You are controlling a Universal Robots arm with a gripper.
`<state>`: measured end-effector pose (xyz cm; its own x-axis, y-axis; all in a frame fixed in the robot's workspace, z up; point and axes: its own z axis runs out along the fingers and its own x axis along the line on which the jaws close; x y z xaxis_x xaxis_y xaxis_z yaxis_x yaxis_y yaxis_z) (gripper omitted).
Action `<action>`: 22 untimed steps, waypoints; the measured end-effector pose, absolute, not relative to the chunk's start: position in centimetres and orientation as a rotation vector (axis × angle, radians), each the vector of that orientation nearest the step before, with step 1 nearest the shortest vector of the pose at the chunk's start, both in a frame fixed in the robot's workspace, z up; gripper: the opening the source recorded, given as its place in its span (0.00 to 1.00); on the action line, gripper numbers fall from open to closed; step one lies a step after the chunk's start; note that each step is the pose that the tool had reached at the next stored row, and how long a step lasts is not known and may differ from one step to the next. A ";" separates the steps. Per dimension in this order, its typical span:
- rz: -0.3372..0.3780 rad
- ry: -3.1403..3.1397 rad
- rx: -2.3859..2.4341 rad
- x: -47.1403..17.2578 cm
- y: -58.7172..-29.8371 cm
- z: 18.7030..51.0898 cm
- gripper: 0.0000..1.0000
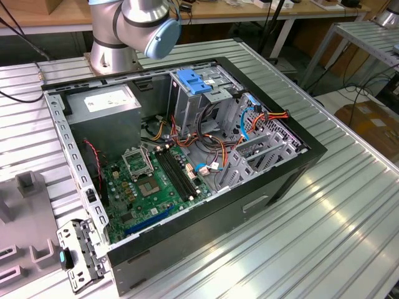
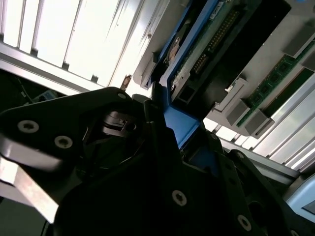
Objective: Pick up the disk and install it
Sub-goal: 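Pick up the disk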
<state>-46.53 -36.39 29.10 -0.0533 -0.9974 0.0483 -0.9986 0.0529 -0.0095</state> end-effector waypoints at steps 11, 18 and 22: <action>0.063 -2.258 2.142 -46.5 -36.4 30.4 0.37; 0.063 -2.258 2.142 -46.5 -36.4 31.9 0.37; 0.063 -2.258 2.142 -46.5 -36.4 32.6 0.37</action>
